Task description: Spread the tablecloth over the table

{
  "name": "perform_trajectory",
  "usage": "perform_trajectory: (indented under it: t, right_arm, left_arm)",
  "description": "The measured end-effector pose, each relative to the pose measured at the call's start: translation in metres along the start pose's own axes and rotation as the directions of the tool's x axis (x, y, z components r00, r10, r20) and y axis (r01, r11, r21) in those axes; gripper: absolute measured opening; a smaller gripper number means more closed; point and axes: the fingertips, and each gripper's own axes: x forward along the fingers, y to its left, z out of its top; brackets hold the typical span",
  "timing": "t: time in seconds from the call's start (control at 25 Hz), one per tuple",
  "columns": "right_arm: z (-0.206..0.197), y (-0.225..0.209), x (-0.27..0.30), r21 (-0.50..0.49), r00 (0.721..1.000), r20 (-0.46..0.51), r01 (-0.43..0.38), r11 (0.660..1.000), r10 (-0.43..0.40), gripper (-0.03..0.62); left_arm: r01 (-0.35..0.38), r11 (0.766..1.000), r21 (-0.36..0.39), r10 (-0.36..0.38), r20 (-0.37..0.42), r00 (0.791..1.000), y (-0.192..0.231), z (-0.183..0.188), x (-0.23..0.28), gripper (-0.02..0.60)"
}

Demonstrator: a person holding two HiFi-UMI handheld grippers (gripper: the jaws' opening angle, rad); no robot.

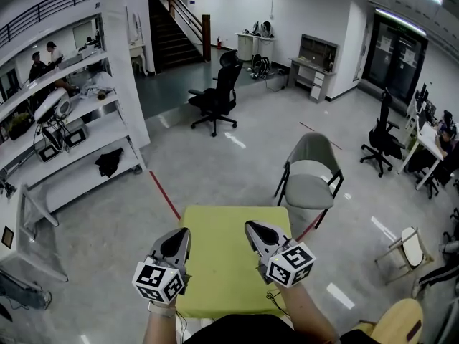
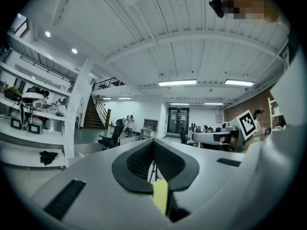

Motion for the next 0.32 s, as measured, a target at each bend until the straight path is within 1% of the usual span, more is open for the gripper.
perform_trajectory:
  t: [0.16, 0.32]
  right_arm:
    - [-0.001, -0.003, 0.0, -0.003, 1.0, -0.004, 0.011, 1.0, -0.011, 0.009]
    - [0.0, -0.005, 0.0, -0.002, 1.0, -0.007, 0.012, 1.0, -0.012, 0.009]
  left_arm:
    - [0.02, 1.0, 0.019, -0.019, -0.018, 1.0, -0.006, -0.001, 0.002, 0.011]
    - [0.059, 0.998, 0.001, -0.059, -0.014, 0.998, -0.013, 0.001, 0.003, 0.012]
